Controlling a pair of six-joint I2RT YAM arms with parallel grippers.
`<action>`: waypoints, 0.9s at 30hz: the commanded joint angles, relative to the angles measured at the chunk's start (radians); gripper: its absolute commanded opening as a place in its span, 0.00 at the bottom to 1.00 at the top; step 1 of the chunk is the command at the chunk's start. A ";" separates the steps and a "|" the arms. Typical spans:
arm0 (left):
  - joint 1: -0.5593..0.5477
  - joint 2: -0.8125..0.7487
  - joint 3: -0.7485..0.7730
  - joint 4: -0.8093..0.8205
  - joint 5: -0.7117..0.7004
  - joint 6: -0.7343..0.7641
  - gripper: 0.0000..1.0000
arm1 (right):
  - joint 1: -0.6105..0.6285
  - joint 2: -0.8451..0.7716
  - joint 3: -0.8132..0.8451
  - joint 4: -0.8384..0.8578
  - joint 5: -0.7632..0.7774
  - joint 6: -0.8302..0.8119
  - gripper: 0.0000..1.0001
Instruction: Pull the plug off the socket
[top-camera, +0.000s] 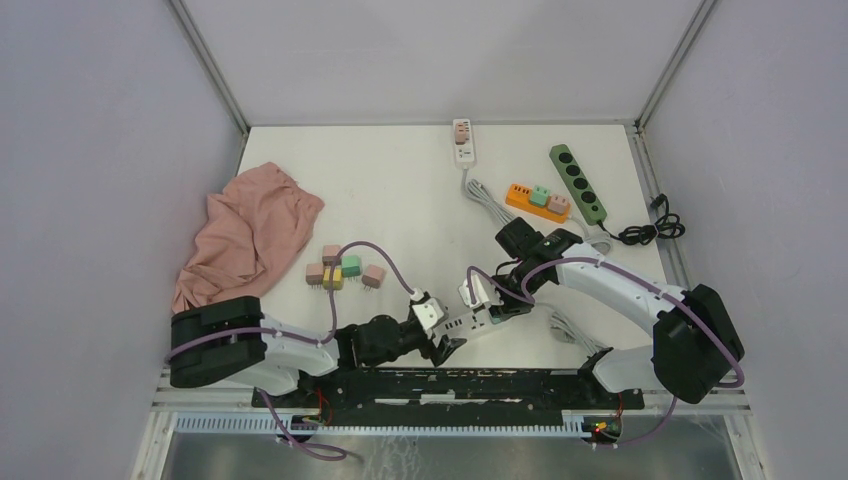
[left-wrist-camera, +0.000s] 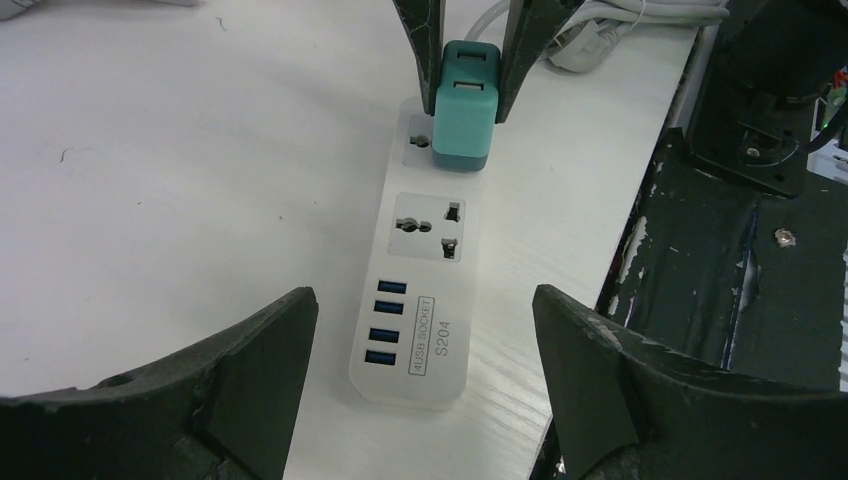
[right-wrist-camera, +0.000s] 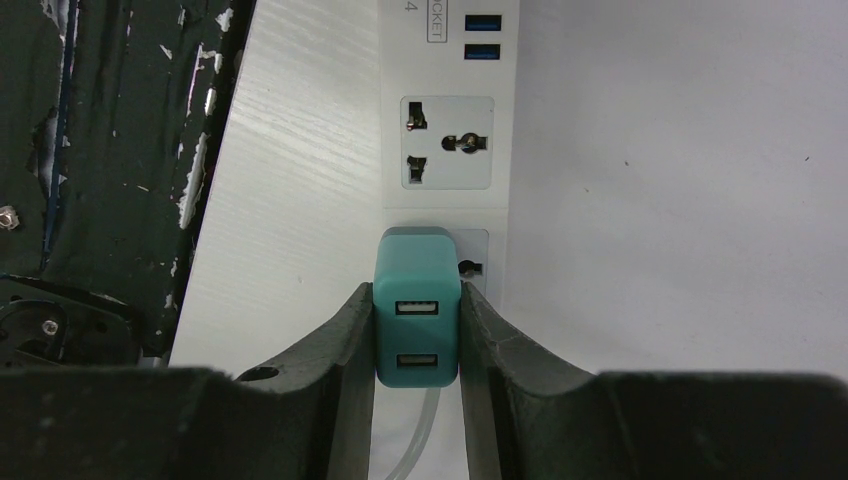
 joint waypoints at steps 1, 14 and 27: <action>-0.009 0.028 0.043 0.089 -0.042 0.030 0.87 | 0.005 -0.001 0.046 -0.017 -0.040 0.004 0.00; -0.007 0.063 0.070 0.032 -0.099 -0.036 0.91 | 0.006 -0.003 0.044 -0.013 -0.040 0.003 0.00; -0.004 0.122 0.097 0.024 -0.123 -0.075 1.00 | 0.005 0.000 0.045 -0.017 -0.040 -0.001 0.01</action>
